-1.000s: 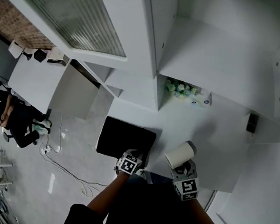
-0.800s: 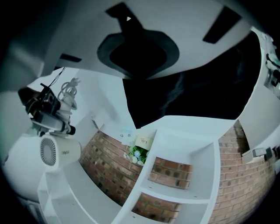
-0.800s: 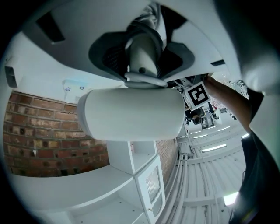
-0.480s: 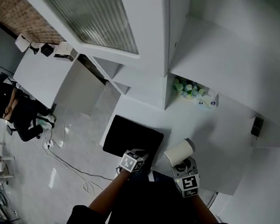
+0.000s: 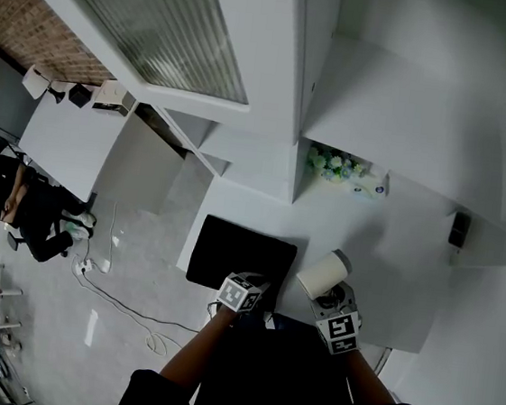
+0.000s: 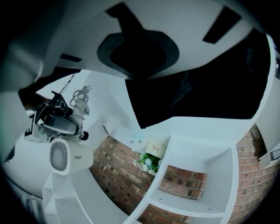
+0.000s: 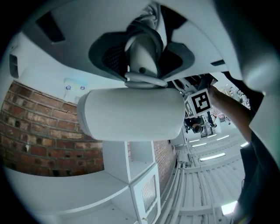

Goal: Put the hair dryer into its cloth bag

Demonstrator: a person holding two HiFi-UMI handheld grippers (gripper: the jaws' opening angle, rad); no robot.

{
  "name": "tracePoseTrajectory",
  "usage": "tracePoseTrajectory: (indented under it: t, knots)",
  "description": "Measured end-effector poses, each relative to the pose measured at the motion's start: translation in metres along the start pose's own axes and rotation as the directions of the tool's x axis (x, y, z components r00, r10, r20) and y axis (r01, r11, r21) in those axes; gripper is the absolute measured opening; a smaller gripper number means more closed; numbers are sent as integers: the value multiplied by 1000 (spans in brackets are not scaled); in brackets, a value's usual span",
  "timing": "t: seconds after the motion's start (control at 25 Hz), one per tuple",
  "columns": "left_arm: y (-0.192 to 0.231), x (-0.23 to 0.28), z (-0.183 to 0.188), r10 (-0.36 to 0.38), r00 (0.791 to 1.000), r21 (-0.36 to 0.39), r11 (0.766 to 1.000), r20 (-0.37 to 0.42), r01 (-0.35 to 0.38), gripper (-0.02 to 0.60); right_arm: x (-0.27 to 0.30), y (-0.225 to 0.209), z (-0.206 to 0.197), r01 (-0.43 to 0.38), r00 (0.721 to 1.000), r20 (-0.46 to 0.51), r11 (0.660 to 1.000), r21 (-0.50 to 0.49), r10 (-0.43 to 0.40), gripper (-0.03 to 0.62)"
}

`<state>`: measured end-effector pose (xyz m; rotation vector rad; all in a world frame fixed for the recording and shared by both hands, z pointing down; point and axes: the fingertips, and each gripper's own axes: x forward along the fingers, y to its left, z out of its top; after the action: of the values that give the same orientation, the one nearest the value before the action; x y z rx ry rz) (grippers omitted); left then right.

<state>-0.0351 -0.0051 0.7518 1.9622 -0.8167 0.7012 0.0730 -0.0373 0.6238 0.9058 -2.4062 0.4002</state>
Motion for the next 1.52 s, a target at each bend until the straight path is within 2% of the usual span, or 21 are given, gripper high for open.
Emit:
tracePoseTrajectory:
  t: [0.28, 0.4, 0.64, 0.76, 0.92, 1.0, 1.08, 1.16, 1.28, 1.4, 1.52]
  knots:
    - [3, -2, 10, 15, 999, -24, 1000, 46, -14, 28, 23, -2, -47, -24, 980, -198, 997, -76, 9, 216]
    - [3, -3, 8, 18, 999, -22, 1000, 46, -17, 29, 34, -4, -58, -37, 969, -246, 993, -110, 9, 216]
    - [-2, 4, 4, -1, 1000, 45, 999, 0, 1, 31, 38, -5, -57, -42, 971, -238, 995, -86, 20, 216]
    - [-8, 11, 8, -17, 1000, 54, 998, -8, 18, 31, 34, -7, -58, -32, 971, -238, 997, -74, 14, 216]
    - [1, 25, 2, 59, 996, 115, 992, -70, -51, 31, 29, -7, -61, -25, 971, -238, 998, -58, 11, 216]
    - [7, 34, -3, 78, 992, 110, 992, -100, -67, 33, 27, -7, -63, -22, 970, -241, 998, -56, 8, 216]
    - [12, 42, -11, 92, 987, 95, 992, -134, -80, 79, 26, -5, -64, -22, 970, -243, 998, -53, 9, 216]
    - [19, 48, -17, 132, 977, 126, 986, -170, -111, 131, 24, -4, -64, -23, 970, -243, 998, -50, 10, 216]
    - [27, 56, -22, 172, 969, 156, 977, -175, -145, 132, 24, -3, -64, -21, 971, -238, 999, -50, 8, 216]
    - [26, 53, -19, 168, 970, 152, 978, -174, -142, 122, 23, -2, -65, -21, 971, -241, 999, -49, 9, 216]
    - [22, 47, -16, 153, 973, 138, 982, -172, -130, 86, 23, -1, -68, -22, 970, -244, 999, -49, 9, 216]
